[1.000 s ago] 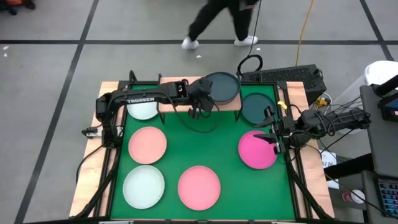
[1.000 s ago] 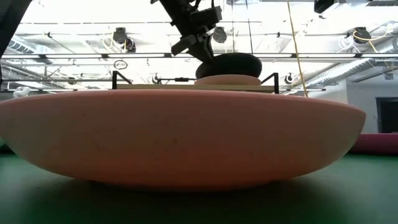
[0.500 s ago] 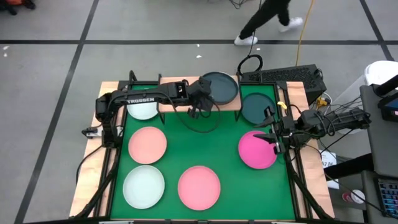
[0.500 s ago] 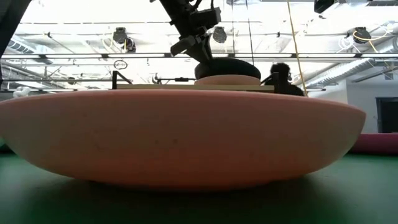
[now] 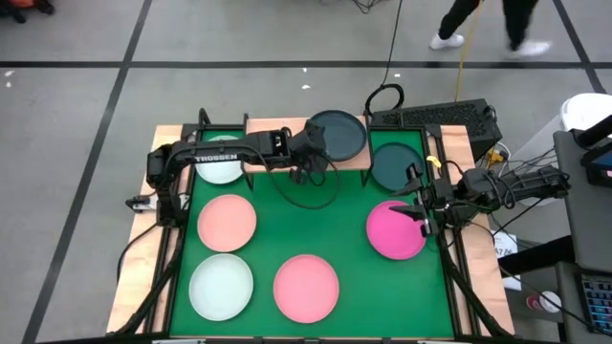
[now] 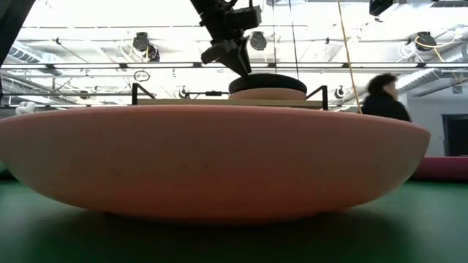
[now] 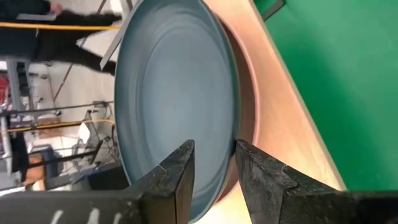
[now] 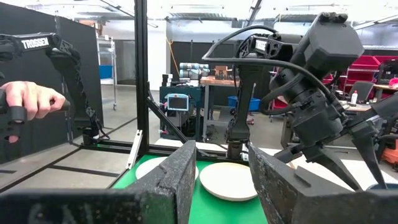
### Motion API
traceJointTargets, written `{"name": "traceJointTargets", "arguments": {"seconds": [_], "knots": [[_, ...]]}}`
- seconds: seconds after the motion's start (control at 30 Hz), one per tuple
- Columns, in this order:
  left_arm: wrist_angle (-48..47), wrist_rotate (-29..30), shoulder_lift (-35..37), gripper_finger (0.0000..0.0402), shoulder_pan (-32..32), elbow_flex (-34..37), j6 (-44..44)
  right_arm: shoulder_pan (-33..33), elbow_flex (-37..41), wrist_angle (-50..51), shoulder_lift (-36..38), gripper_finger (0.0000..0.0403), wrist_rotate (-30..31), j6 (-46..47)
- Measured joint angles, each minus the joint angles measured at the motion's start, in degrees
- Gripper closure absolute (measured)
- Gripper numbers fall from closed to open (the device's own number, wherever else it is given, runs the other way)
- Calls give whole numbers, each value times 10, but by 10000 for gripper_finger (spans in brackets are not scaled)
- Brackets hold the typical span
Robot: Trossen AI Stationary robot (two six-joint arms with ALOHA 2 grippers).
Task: Place and stack plates onto a shelf
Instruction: Stack the green plate on top of the light orange plate on the shelf, then stack the green plate on top of the black plate on the shelf
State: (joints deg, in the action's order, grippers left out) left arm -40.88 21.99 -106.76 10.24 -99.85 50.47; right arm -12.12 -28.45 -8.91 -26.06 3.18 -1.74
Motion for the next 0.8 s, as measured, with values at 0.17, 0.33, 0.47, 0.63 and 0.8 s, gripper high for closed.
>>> {"name": "traceJointTargets", "arguments": {"seconds": [0.17, 0.33, 0.47, 0.63, 0.8], "knots": [[-5, 17, 0, 275, -10, 0, -11, 0, 0, 0, 0, 273, 0, 0], [-6, 63, 9, 266, -27, 1, -24, 0, 0, 0, 0, 273, 0, 2], [6, 66, 34, 266, -44, 0, -54, 0, 0, 4, 0, 273, 0, 4], [20, 65, 87, 266, -73, 1, -124, 0, 0, 7, 0, 273, 1, 4], [11, 40, 151, 266, -98, 0, -228, 0, 0, 32, 0, 273, 15, 7]]}}
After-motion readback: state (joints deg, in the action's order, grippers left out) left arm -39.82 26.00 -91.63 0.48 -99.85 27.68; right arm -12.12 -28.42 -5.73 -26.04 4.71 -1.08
